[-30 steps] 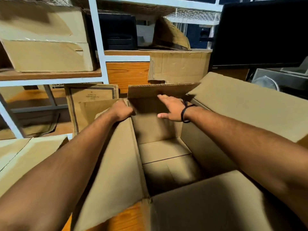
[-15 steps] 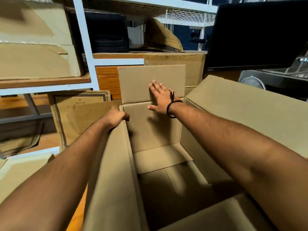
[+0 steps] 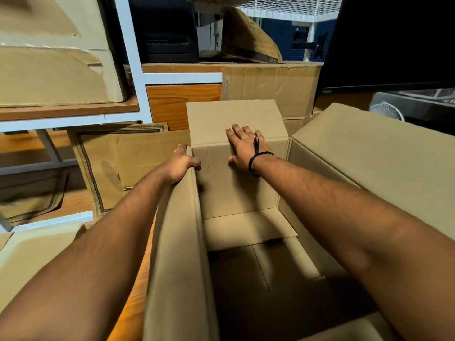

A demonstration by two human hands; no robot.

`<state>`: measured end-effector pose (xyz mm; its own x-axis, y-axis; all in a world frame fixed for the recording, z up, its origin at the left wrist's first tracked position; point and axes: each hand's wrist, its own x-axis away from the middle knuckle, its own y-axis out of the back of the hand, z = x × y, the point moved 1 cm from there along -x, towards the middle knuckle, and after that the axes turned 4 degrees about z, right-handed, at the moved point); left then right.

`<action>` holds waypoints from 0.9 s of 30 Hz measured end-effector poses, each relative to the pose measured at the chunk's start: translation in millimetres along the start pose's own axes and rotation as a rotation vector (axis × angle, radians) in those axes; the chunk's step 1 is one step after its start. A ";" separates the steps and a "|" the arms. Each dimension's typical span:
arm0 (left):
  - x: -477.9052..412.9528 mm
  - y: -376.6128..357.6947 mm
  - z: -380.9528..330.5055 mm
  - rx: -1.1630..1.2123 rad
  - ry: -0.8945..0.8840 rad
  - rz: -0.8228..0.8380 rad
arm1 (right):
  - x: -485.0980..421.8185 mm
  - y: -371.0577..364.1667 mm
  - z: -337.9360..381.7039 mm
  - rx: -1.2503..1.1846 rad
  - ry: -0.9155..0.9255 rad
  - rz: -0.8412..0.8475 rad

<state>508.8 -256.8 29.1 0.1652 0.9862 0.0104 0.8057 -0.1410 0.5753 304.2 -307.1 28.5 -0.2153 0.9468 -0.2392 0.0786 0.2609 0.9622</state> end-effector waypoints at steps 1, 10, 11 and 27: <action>1.6 -2.3 0.2 0.047 -0.016 0.009 | 0.7 0.4 1.5 0.007 0.000 -0.009; 12.2 -9.1 3.4 0.194 -0.075 0.089 | 15.2 2.9 5.9 0.049 -0.011 -0.026; 12.1 -10.2 5.5 0.178 -0.082 0.081 | 17.7 2.6 6.2 0.063 -0.013 -0.034; -15.1 12.6 14.2 -0.440 -0.023 0.024 | 27.3 6.4 15.3 0.155 -0.060 -0.148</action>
<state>524.5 -274.7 24.6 0.1972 0.9803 0.0128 0.4835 -0.1086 0.8686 313.8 -276.7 26.1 -0.1781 0.9041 -0.3884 0.1996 0.4197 0.8855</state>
